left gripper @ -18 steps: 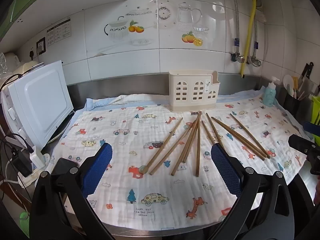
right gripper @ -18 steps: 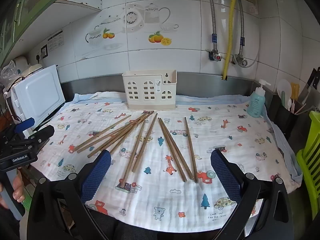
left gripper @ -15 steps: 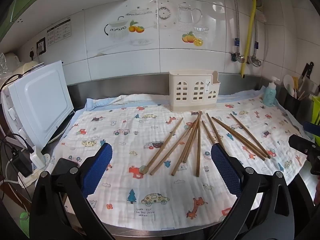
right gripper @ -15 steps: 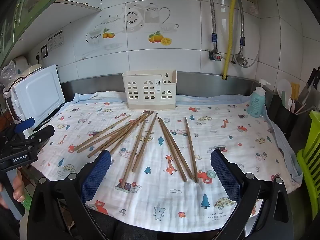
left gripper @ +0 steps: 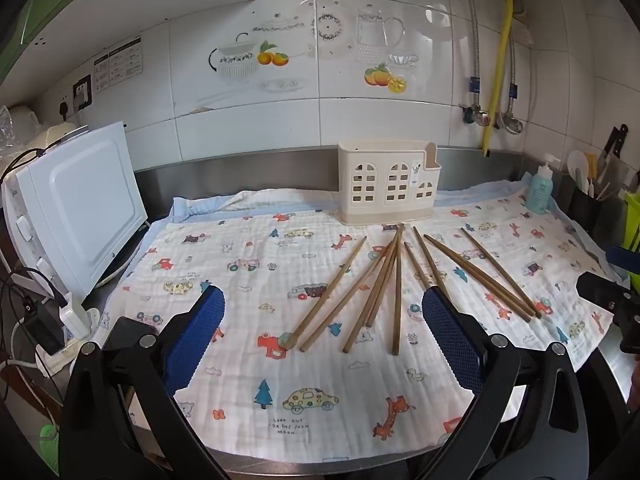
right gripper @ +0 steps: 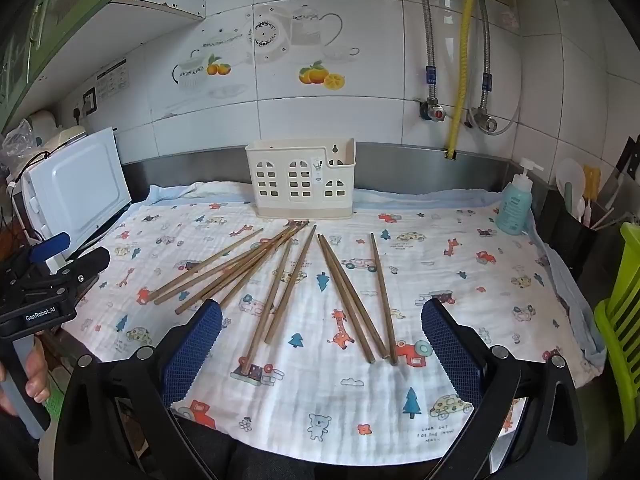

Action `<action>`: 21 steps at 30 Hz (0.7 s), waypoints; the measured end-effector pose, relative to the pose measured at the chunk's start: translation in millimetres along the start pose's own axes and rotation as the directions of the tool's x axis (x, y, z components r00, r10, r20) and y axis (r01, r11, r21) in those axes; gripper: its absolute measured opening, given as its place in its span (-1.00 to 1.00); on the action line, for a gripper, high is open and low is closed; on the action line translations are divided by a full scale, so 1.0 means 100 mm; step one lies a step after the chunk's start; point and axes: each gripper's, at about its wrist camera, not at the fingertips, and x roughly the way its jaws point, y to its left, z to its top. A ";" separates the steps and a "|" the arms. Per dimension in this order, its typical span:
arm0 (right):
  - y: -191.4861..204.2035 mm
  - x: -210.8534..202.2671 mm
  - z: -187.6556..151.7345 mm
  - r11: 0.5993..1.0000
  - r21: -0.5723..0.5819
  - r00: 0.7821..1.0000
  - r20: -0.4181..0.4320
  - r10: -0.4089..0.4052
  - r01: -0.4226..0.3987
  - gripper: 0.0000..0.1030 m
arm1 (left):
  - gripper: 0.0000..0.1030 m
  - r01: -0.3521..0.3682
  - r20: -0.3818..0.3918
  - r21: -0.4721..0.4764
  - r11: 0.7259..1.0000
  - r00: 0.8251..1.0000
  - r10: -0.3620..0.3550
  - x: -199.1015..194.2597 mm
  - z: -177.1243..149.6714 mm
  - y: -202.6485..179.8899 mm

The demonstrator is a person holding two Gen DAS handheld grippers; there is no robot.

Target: Organize utensils

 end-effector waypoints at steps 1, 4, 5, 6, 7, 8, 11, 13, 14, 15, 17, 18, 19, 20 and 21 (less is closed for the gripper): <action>0.00 0.00 0.00 1.000 -0.001 1.000 0.000 -0.001 0.001 0.88 | 0.91 -0.001 0.000 0.000 1.000 1.000 0.001 0.00 0.00 0.00; 0.00 0.00 -0.01 1.000 -0.001 1.000 -0.002 0.001 -0.001 0.88 | 0.91 -0.001 0.000 -0.001 1.000 1.000 0.001 0.00 0.00 0.00; 0.00 0.00 -0.01 1.000 -0.001 1.000 -0.003 0.001 -0.001 0.88 | 0.91 -0.001 -0.002 -0.001 1.000 1.000 0.001 0.01 0.00 0.01; 0.00 0.01 -0.02 1.000 0.000 1.000 -0.003 0.003 -0.003 0.88 | 0.91 -0.003 -0.003 -0.002 1.000 1.000 0.003 0.02 0.00 0.01; -0.01 0.05 -0.03 1.000 0.004 1.000 -0.007 0.004 -0.004 0.88 | 0.91 -0.004 -0.003 -0.002 1.000 1.000 0.004 0.03 0.00 0.02; -0.01 0.06 -0.03 1.000 0.006 1.000 -0.009 0.003 -0.003 0.88 | 0.91 -0.004 -0.003 -0.003 1.000 1.000 0.004 0.03 0.00 0.02; -0.01 0.06 -0.04 1.000 0.008 1.000 -0.010 0.002 -0.002 0.88 | 0.91 -0.004 -0.003 -0.005 1.000 1.000 0.004 0.04 -0.01 0.03; -0.01 0.06 -0.04 1.000 0.008 1.000 -0.011 0.001 -0.001 0.88 | 0.91 -0.006 -0.003 -0.005 1.000 1.000 0.006 0.05 -0.01 0.03; -0.01 0.07 -0.04 1.000 0.010 1.000 -0.011 0.001 -0.001 0.88 | 0.91 -0.006 -0.004 -0.006 1.000 1.000 0.006 0.06 -0.01 0.04; -0.02 0.07 -0.04 1.000 0.012 1.000 -0.011 0.001 -0.001 0.88 | 0.91 -0.005 -0.003 -0.005 1.000 1.000 0.005 0.05 -0.01 0.04; -0.04 0.09 -0.04 1.000 0.016 1.000 -0.014 0.002 -0.002 0.88 | 0.91 -0.006 -0.002 -0.006 1.000 1.000 0.006 0.06 -0.01 0.04; -0.05 0.09 -0.04 1.000 0.018 1.000 -0.015 0.003 -0.002 0.88 | 0.91 -0.006 -0.004 -0.007 1.000 1.000 0.006 0.06 -0.01 0.04; -0.06 0.10 -0.04 1.000 0.018 1.000 -0.015 0.004 -0.003 0.88 | 0.91 -0.006 -0.005 -0.009 1.000 1.000 0.006 0.07 -0.01 0.05; -0.05 0.10 -0.04 1.000 0.017 1.000 -0.015 0.004 -0.004 0.88 | 0.91 -0.004 -0.007 -0.010 1.000 1.000 0.004 0.09 -0.01 0.06; -0.05 0.10 -0.04 1.000 0.016 1.000 -0.015 0.005 -0.005 0.88 | 0.91 -0.002 -0.008 -0.010 1.000 1.000 0.002 0.10 -0.01 0.06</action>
